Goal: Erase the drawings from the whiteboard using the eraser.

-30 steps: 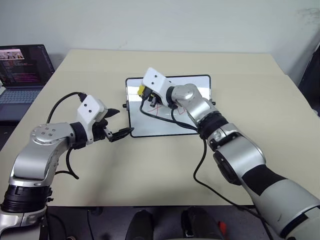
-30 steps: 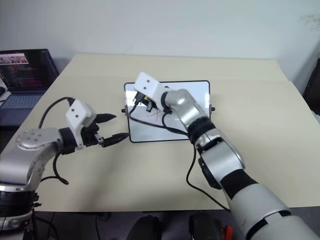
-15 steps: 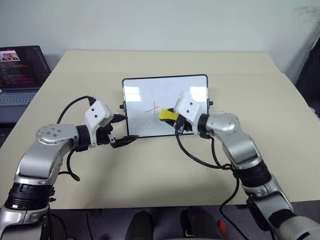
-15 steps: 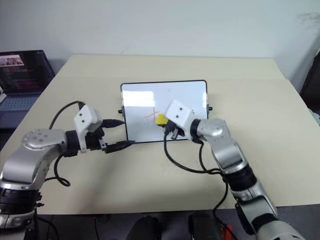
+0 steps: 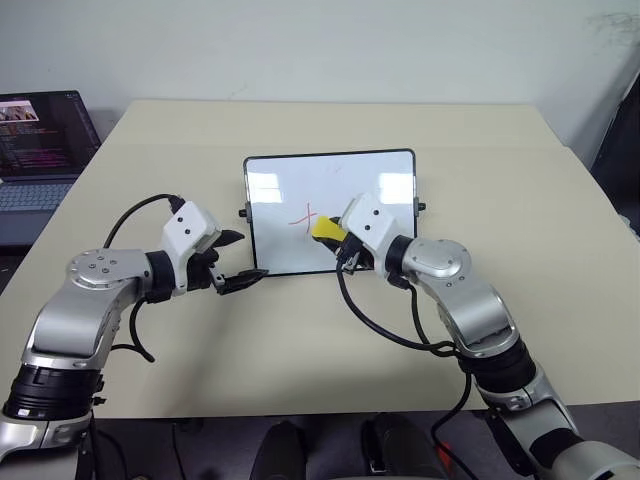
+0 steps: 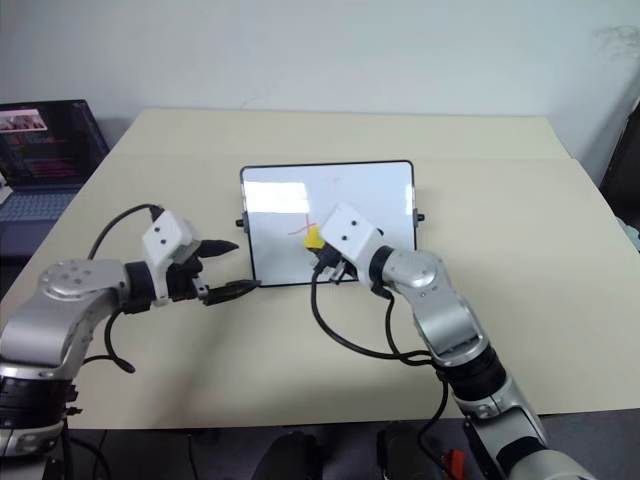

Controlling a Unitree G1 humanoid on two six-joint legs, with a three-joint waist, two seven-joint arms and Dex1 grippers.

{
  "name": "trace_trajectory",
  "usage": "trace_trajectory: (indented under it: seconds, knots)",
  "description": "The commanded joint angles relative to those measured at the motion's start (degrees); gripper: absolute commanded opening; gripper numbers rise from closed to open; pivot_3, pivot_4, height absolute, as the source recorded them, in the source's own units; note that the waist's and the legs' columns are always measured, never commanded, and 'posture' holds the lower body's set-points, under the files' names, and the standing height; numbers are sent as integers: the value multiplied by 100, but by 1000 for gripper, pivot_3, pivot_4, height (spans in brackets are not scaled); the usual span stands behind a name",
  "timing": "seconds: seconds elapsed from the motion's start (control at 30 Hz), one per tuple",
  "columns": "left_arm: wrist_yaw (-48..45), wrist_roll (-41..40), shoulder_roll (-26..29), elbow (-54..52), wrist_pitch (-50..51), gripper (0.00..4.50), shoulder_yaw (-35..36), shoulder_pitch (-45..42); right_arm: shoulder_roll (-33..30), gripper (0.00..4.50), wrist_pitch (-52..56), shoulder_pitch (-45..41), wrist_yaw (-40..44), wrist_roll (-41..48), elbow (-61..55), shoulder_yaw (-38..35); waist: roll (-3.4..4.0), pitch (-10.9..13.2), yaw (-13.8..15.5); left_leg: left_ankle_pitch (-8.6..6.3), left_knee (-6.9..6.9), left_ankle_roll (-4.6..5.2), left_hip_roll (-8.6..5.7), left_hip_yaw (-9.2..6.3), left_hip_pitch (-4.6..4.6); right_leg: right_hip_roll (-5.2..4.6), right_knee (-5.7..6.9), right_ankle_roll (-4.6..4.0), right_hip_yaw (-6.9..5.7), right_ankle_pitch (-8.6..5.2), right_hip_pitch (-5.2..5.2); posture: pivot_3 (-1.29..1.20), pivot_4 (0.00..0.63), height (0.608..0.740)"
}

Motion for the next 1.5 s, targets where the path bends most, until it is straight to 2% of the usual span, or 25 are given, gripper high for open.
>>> trace_trajectory:
  seconds: [0.03,0.33,0.6,0.8,1.07,1.4,1.5]
  knots:
    - [12,6,126,-61,-34,4500,211,42,24,1174,-424,-268,-208,-160,202,119,0,0,-5,0,0,0,0,0,0,0,0,0,0,0,0,0,150,740]
    - [10,70,234,-81,-78,4500,222,237,232,1174,-2027,-1106,-826,-713,2194,376,-1,0,-5,0,-1,0,0,4,0,0,-1,-1,3,0,-1,0,150,740]
    - [-23,80,254,-173,-77,4500,200,276,577,1174,-2383,-1705,-913,-835,3531,342,-2,0,-2,0,-1,0,4,4,0,-1,0,-2,3,1,-1,0,150,740]
    - [-19,67,232,-183,-58,4500,176,219,499,1174,-2175,-1528,-258,-902,3703,615,-2,-1,0,0,0,0,6,5,0,-6,0,-2,4,1,0,0,150,740]
    - [-86,27,252,-172,-64,4500,200,224,434,1174,-2499,-1689,-808,-1135,3834,355,-3,-1,1,0,2,0,4,-2,3,-6,10,-2,-2,1,1,0,150,740]
    - [-126,7,158,-143,-55,4500,148,147,213,1174,-1765,-1273,296,-873,3407,547,-4,-3,9,1,4,0,4,-4,6,-6,11,-3,-2,1,5,0,150,740]
    - [-141,4,133,-89,-65,4500,131,99,295,1174,-1821,-1323,12,-896,3354,372,-4,-2,4,1,5,0,4,-3,9,-6,12,-2,-1,1,7,0,150,740]
